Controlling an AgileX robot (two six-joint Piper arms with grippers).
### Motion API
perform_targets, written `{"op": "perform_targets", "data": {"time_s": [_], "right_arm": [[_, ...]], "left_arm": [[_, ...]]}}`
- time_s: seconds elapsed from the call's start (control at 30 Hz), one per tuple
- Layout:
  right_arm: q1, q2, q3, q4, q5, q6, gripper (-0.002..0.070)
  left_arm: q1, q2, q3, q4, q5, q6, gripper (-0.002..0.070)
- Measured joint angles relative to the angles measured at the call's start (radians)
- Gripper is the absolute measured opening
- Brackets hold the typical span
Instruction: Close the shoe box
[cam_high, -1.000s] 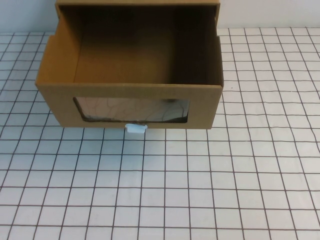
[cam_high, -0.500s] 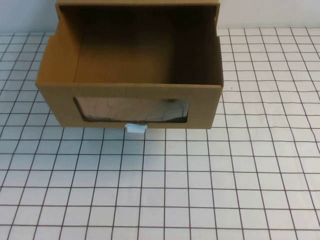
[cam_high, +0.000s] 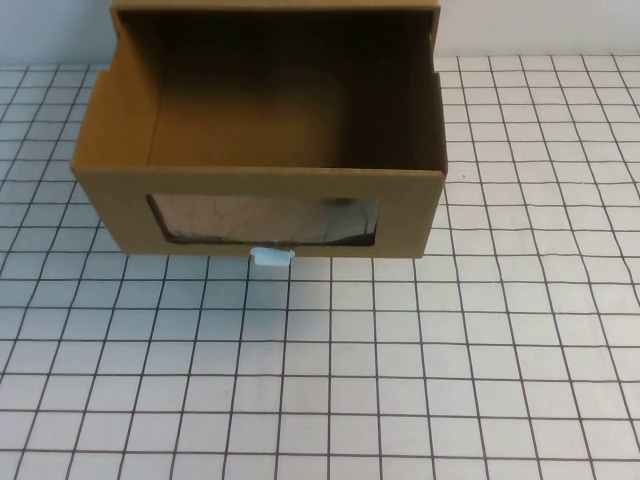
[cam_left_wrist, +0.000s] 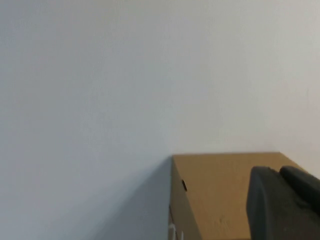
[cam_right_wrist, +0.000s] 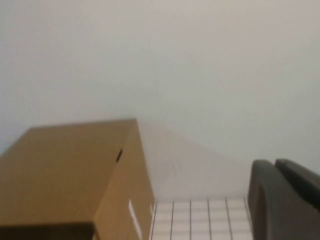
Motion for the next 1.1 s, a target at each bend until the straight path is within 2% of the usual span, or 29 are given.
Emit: {"op": "perform_targets", "data": {"time_s": [0.2, 0.43, 0.53, 0.63, 0.83, 1.0, 1.1], "right_arm": [[0.024, 0.086, 0.042, 0.183, 0.125, -0.043, -0.0014], [0.125, 0.184, 0.096, 0.605, 0.266, -0.508, -0.0014], [0.181, 0.197, 0.156, 0.786, 0.285, -0.661, -0.0013], [0.25, 0.192, 0.239, 0.891, 0.282, -0.781, -0.0013], [0.419, 0.136, 0.406, 0.92, 0.211, -0.873, -0.0013], [0.566, 0.126, 0.466, 0.922, 0.136, -0.902, -0.0013], [0.648, 0.132, 0.47, 0.92, 0.086, -0.915, -0.0013]], "left_arm": [[0.0, 0.158, -0.025, -0.144, 0.084, 0.026, -0.0002], [0.0, 0.4, -0.259, -0.445, 0.31, 0.424, -0.0002], [0.0, 0.539, -0.439, -0.558, 0.407, 0.515, -0.0002], [0.0, 0.698, -0.621, -0.669, 0.542, 0.558, -0.0002], [0.0, 1.069, -1.004, -0.903, 0.804, 0.542, -0.0002], [0.0, 1.348, -1.27, -1.086, 0.84, 0.401, -0.0002], [0.0, 1.512, -1.408, -1.129, 0.844, 0.296, -0.0002]]}}
